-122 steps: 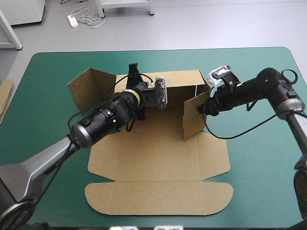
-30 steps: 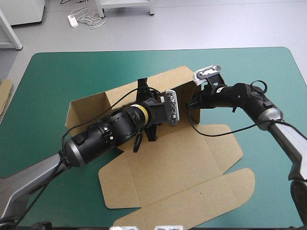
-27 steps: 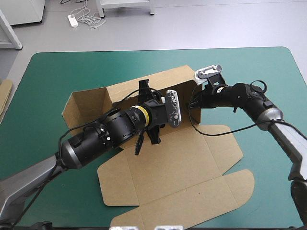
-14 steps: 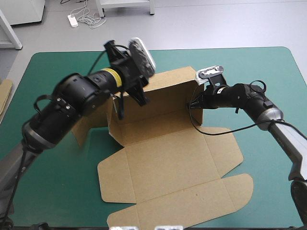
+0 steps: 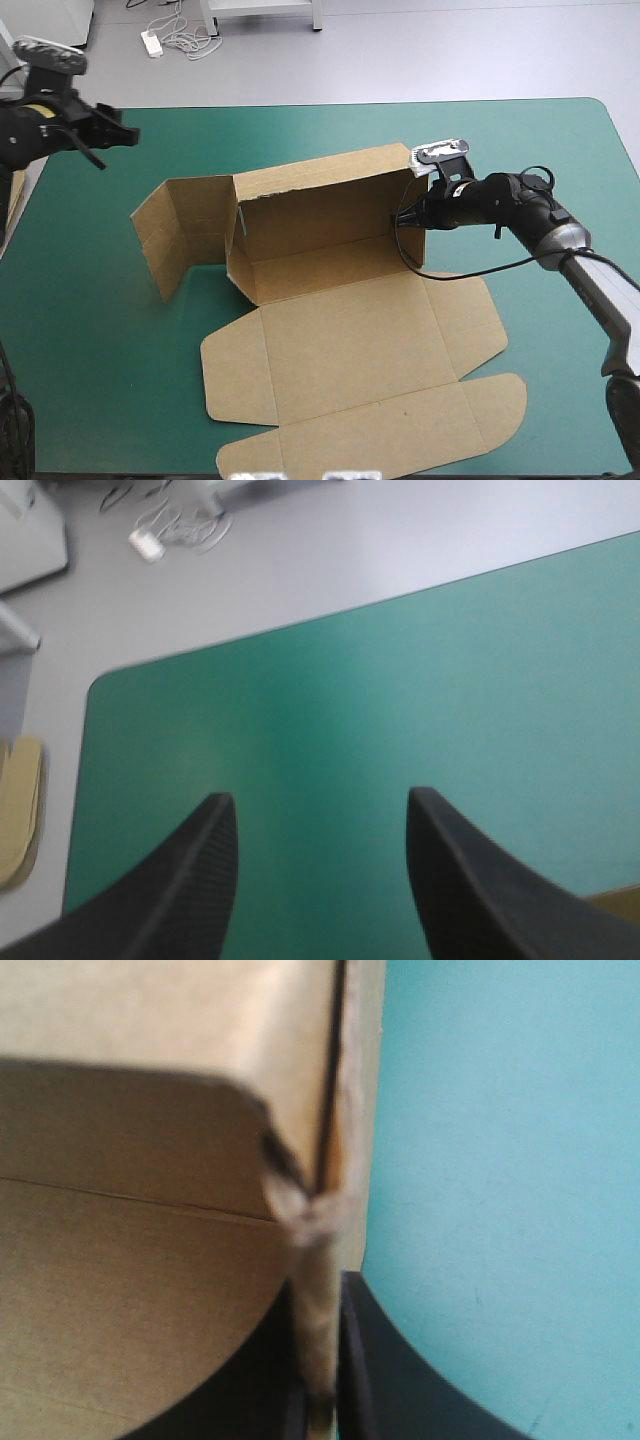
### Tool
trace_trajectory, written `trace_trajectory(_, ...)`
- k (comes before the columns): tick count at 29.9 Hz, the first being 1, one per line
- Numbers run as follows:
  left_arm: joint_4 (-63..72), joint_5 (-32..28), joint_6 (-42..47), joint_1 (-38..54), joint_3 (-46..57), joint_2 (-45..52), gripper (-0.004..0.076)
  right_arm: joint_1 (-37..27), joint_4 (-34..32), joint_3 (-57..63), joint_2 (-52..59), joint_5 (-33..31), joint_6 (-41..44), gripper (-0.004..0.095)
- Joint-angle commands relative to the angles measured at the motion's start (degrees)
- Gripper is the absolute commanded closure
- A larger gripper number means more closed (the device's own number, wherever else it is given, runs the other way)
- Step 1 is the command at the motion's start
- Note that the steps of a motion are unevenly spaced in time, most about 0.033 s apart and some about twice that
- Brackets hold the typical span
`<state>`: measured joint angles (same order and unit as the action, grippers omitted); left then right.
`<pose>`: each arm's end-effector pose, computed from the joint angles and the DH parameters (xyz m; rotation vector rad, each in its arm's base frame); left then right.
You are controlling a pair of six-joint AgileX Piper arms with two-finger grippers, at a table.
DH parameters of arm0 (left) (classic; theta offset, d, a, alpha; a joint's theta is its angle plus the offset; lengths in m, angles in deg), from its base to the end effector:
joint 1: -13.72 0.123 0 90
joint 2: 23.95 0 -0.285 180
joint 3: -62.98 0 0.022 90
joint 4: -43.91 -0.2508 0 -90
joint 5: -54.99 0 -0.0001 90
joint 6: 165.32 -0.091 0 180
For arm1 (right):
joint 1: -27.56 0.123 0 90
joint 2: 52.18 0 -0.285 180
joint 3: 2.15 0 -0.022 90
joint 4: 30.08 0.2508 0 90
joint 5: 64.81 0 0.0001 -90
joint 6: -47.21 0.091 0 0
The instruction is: Fold the box
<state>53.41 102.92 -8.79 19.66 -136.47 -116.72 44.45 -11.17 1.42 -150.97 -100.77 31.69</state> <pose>0.3246 0.0226 0.4543 0.2773 2.0885 0.1115 0.3340 0.1195 0.3072 -0.4428 2.3589 0.3670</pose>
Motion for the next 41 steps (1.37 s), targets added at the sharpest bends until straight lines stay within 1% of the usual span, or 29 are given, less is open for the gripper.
trace_trajectory(1, 2.1, 0.3, 2.0, 7.8, -1.9, 0.4, 0.0353, 0.2, -3.0, -4.2, 2.9, 1.2, 4.2, 0.0923)
trace_trajectory(4, 2.2, 3.1, 2.3, 11.8, -1.9, -1.0, 0.0353, 0.2, -7.9, -7.5, 2.9, -3.1, 7.4, 0.0923)
trace_trajectory(8, 1.6, 7.0, 2.7, 13.5, -1.9, -3.0, 0.0353, 0.0, -13.0, -13.6, 2.9, -12.6, 10.9, 0.0923)
trace_trajectory(12, 1.0, 8.2, 2.7, 13.5, -1.9, -4.5, 0.0353, -0.7, -14.3, -19.8, 2.4, -20.6, 11.8, 0.0923)
trace_trajectory(13, 1.0, 8.4, 2.7, 13.5, -1.9, -4.8, 0.0353, -1.2, -14.4, -21.6, 1.8, -23.4, 11.8, 0.0923)
trace_trajectory(16, 1.7, 9.2, 2.7, 13.5, -1.9, -5.8, 0.0353, -1.2, -17.5, -25.3, -1.1, -29.8, 12.2, 0.0923)
trace_trajectory(18, 2.0, 10.0, 2.7, 13.5, -1.9, -6.5, 0.0353, -1.2, -19.8, -27.0, -3.5, -31.7, 13.2, 0.0923)
trace_trajectory(20, 2.1, 10.1, 2.7, 13.5, -1.9, -7.0, 0.0353, -1.2, -20.2, -28.2, -5.8, -31.8, 13.3, 0.0923)
trace_trajectory(29, 4.4, 10.3, 2.8, 13.4, -1.9, -7.7, 0.0367, -1.2, -19.3, -34.6, -16.6, -34.0, 14.1, 0.0918)
trace_trajectory(31, 5.0, 10.3, 2.8, 13.4, -1.9, -7.7, 0.0370, -1.2, -18.9, -36.0, -17.9, -33.7, 13.6, 0.0871)
trace_trajectory(34, 5.0, 10.3, 2.8, 13.4, -1.9, -7.7, 0.0370, -1.2, -18.3, -37.7, -19.2, -31.9, 13.2, 0.0715)
trace_trajectory(35, 5.0, 10.3, 2.8, 13.4, -1.9, -7.7, 0.0370, -1.2, -18.2, -38.5, -19.3, -30.6, 13.2, 0.0640)
trace_trajectory(37, 5.0, 10.3, 2.8, 13.4, -1.9, -7.7, 0.0370, -1.2, -18.0, -39.1, -19.4, -28.0, 13.2, 0.0541)
trace_trajectory(41, 5.0, 10.2, 2.8, 13.4, -1.9, -7.7, 0.0371, -1.2, -18.3, -41.3, -19.4, -23.6, 13.2, 0.0380)
